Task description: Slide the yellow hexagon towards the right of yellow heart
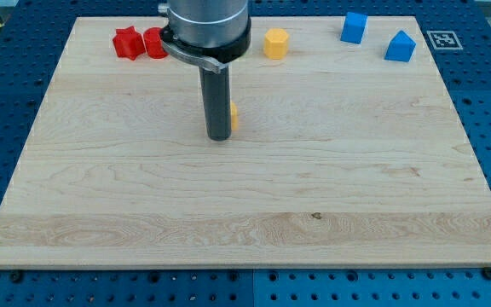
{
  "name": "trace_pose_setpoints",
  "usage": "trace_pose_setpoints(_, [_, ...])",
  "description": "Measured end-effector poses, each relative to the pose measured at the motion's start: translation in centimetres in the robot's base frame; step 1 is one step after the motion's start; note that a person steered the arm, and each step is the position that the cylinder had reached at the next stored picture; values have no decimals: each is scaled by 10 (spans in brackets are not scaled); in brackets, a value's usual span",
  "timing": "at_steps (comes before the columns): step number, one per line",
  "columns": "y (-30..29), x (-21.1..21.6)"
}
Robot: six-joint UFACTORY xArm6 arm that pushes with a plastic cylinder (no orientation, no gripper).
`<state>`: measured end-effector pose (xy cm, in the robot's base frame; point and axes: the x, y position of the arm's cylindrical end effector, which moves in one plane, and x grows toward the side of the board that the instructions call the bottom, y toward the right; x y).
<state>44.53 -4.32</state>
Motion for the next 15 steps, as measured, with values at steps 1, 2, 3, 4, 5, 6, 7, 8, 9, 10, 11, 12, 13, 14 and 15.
trace_pose_setpoints(1, [1, -22])
trace_pose_setpoints(2, [3, -31])
trace_pose_setpoints(3, [50, -42])
trace_pose_setpoints(4, [90, -74])
trace_pose_setpoints(5, [113, -115])
trace_pose_setpoints(6, [144, -142])
trace_pose_setpoints(7, [158, -171])
trace_pose_setpoints(8, [155, -207])
trace_pose_setpoints(9, [123, -223])
trace_pose_setpoints(10, [98, -232])
trace_pose_setpoints(11, [80, -219])
trace_pose_setpoints(12, [82, -194])
trace_pose_setpoints(13, [86, -168])
trace_pose_setpoints(14, [88, -139])
trace_pose_setpoints(15, [119, -123])
